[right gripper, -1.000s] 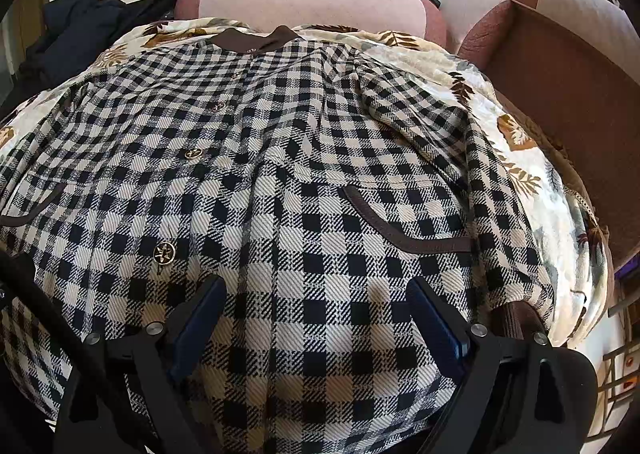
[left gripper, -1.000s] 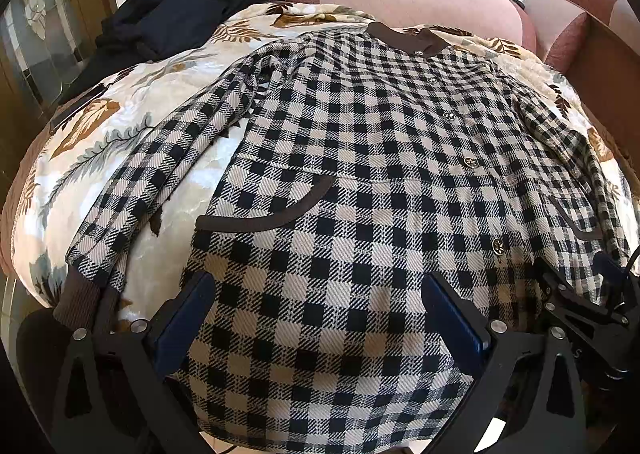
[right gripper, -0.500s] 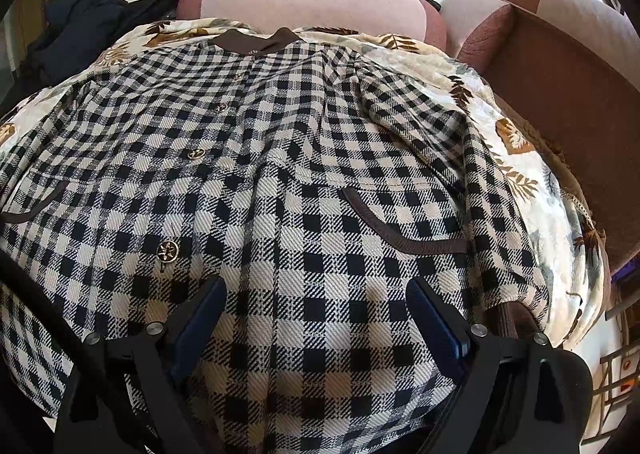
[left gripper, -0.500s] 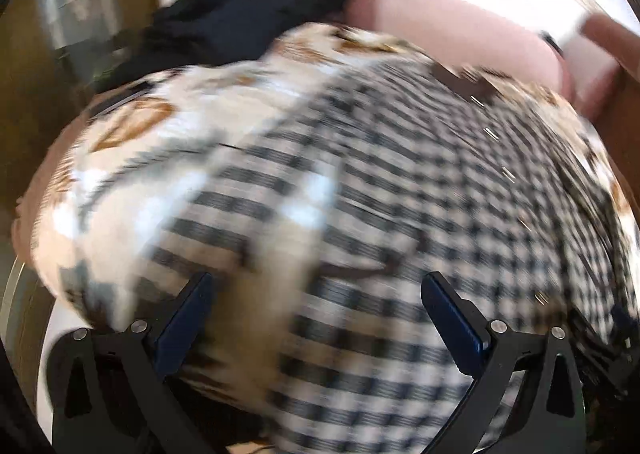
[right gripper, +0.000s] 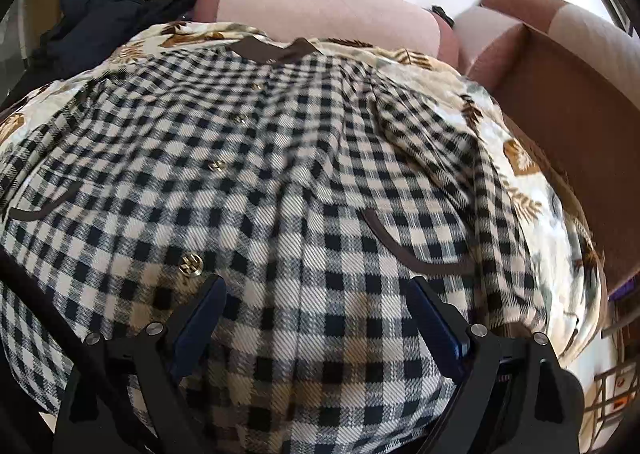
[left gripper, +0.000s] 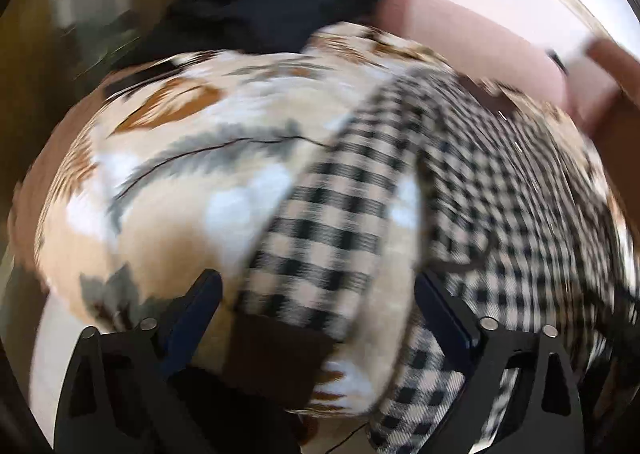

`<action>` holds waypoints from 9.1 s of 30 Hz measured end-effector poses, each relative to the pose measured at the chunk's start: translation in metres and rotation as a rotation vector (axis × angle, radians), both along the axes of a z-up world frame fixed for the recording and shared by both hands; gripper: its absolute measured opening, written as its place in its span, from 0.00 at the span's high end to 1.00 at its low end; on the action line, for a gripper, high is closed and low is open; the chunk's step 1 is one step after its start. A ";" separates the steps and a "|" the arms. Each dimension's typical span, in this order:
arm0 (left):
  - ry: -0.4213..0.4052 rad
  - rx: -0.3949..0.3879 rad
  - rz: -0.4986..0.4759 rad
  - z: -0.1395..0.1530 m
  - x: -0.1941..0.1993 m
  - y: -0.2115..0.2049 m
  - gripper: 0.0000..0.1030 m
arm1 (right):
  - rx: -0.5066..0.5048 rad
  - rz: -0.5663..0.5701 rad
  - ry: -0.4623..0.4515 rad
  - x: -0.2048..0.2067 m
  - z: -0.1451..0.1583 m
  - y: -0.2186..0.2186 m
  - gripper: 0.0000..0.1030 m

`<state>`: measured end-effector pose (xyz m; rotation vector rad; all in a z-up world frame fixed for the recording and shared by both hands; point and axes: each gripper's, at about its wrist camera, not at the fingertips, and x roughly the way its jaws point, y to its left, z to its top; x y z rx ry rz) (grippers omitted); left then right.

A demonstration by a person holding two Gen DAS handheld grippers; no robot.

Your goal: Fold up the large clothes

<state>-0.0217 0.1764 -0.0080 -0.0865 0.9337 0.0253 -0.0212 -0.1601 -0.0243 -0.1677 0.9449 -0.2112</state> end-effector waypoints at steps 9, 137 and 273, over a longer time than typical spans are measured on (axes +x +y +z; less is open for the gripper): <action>0.092 -0.033 -0.015 -0.009 0.027 0.012 0.95 | -0.026 0.038 0.002 0.000 0.000 0.009 0.09; -0.188 -0.447 0.452 0.020 0.009 0.210 0.40 | 0.342 0.870 0.073 0.221 0.052 0.399 0.89; 0.106 -0.465 -0.068 -0.024 0.212 -0.070 0.71 | 0.345 -0.273 0.008 0.229 0.002 -0.190 0.49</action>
